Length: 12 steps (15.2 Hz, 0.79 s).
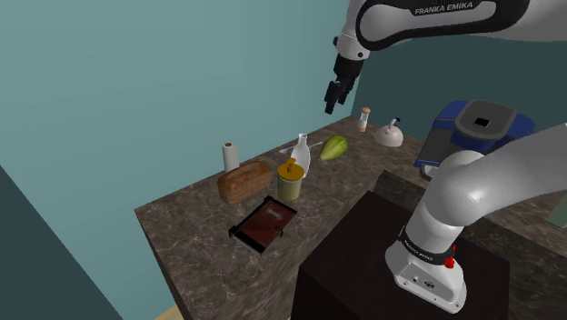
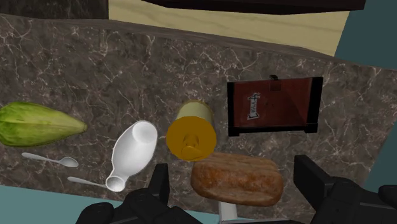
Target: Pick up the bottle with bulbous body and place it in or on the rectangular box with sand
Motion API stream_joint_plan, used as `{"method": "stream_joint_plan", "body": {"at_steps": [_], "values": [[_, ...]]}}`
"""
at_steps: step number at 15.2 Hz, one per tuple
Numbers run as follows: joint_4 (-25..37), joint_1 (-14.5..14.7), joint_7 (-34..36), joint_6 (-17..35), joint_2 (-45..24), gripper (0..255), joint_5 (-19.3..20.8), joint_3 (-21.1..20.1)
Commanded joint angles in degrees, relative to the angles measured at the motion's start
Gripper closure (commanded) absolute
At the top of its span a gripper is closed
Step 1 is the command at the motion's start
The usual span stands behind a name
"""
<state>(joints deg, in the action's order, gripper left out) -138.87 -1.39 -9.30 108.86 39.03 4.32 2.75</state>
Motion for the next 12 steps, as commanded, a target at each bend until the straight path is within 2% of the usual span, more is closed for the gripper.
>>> {"method": "stream_joint_plan", "body": {"at_steps": [1,7,12], "values": [[-0.1,-0.4,-1.8,3.6,-3.5,0,0.5,1.7],[1.4,-1.0,-7.1,12.7,-14.4,0,0.6,6.4],[4.9,-1.1,-12.2,19.1,-24.7,0,-1.2,9.9]]}}
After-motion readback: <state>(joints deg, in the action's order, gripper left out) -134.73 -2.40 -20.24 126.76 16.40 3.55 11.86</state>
